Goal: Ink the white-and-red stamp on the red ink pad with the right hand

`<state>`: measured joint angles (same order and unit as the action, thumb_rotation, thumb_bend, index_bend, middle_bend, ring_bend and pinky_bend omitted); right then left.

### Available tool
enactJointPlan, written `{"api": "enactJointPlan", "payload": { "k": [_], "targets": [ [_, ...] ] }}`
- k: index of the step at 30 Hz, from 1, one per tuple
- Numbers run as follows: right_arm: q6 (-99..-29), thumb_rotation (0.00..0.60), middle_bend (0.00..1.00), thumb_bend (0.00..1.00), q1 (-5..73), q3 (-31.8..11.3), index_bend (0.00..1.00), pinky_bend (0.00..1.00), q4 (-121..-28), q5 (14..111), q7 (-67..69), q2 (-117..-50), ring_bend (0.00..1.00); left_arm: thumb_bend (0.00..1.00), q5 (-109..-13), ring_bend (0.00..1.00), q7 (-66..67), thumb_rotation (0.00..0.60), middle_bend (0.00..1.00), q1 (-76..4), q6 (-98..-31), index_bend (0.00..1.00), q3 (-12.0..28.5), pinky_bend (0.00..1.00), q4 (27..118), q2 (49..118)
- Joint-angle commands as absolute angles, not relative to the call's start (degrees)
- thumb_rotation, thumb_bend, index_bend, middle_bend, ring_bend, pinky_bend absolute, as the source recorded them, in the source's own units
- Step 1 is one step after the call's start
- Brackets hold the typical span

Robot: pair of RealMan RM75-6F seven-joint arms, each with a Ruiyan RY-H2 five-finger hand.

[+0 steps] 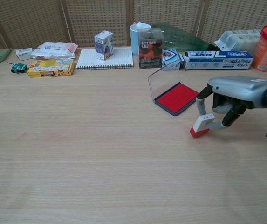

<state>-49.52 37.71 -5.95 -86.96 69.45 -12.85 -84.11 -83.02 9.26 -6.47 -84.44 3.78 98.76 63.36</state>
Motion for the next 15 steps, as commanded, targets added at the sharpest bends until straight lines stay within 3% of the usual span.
{"api": "enactJointPlan", "payload": {
  "k": [1, 15],
  "targets": [
    [-47.94, 0.600, 1.00, 0.41, 38.88, -7.51, 0.66, 1.00, -87.95, 67.85, -11.71, -82.93, 1.00, 0.21, -83.11, 0.27, 9.36, 0.129, 0.38, -6.57, -84.41, 0.33, 3.83, 0.16, 98.81, 63.23],
    [-40.39, 0.600, 1.00, 0.41, 46.45, -13.70, 0.68, 1.00, -86.94, 59.25, -10.27, -80.68, 1.00, 0.22, -82.68, 0.27, 9.64, 0.129, 0.38, -6.58, -84.06, 0.33, 3.67, 0.16, 98.58, 63.32]
  ]
}}
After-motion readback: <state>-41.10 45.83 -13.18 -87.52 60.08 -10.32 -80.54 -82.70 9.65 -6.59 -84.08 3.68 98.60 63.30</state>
